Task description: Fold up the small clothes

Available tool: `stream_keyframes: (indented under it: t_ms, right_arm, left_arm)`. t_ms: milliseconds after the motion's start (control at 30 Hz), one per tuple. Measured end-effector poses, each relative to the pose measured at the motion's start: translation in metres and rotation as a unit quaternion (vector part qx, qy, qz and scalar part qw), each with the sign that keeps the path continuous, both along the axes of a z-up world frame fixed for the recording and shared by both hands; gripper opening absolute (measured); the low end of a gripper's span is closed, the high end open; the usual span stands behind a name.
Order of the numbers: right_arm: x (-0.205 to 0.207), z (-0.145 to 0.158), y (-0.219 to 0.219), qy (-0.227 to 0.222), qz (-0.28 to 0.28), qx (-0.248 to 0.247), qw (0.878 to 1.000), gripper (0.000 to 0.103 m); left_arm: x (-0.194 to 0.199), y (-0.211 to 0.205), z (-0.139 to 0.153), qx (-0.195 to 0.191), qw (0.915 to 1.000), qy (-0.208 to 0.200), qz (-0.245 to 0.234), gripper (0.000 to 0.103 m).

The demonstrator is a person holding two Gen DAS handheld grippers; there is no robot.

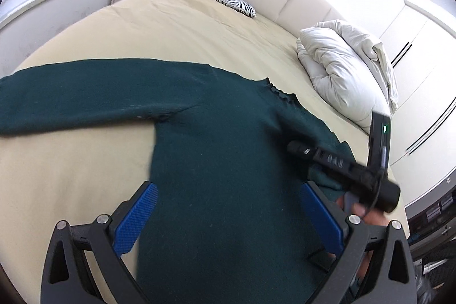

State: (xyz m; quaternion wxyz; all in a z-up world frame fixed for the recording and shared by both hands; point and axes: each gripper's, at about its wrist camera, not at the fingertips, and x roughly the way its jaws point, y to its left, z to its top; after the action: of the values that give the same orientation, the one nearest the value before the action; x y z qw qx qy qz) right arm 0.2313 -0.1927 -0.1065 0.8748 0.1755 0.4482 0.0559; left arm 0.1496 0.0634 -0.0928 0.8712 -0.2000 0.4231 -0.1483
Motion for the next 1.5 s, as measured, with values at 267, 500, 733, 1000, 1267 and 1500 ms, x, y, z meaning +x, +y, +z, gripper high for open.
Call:
stream_keyframes:
  t_ms: [267,500,733,1000,1267,1500]
  right_arm:
    - [-0.081,0.017,-0.049,-0.071,-0.042,0.047,0.995,0.066]
    - [-0.126,-0.002,-0.145,-0.048,-0.125,0.163,0.977,0.066]
    - [-0.121,-0.037,-0.217,-0.039,-0.194,0.279,0.940,0.068]
    - [-0.108,-0.050,-0.213,-0.042,-0.200,0.333,0.921,0.067]
    - [-0.104,-0.069,-0.260,-0.065,-0.287,0.342,0.892,0.038]
    - [-0.103,-0.085,-0.260,-0.084,-0.267,0.361,0.889,0.018]
  left_arm:
    - [0.049,-0.057,-0.017,-0.029,0.9979,0.031,-0.049,0.099]
    - [0.115,-0.114,-0.038,0.017,0.9947,0.077,-0.065,0.084]
    - [0.133,-0.137,-0.035,0.074,0.9920,0.072,-0.074,0.021]
    - [0.134,-0.130,-0.005,0.057,0.9963,0.003,-0.064,0.009]
    - [0.148,-0.108,-0.039,0.051,0.9981,0.017,-0.028,0.009]
    - [0.149,-0.105,-0.050,0.045,0.9985,0.005,-0.030,0.010]
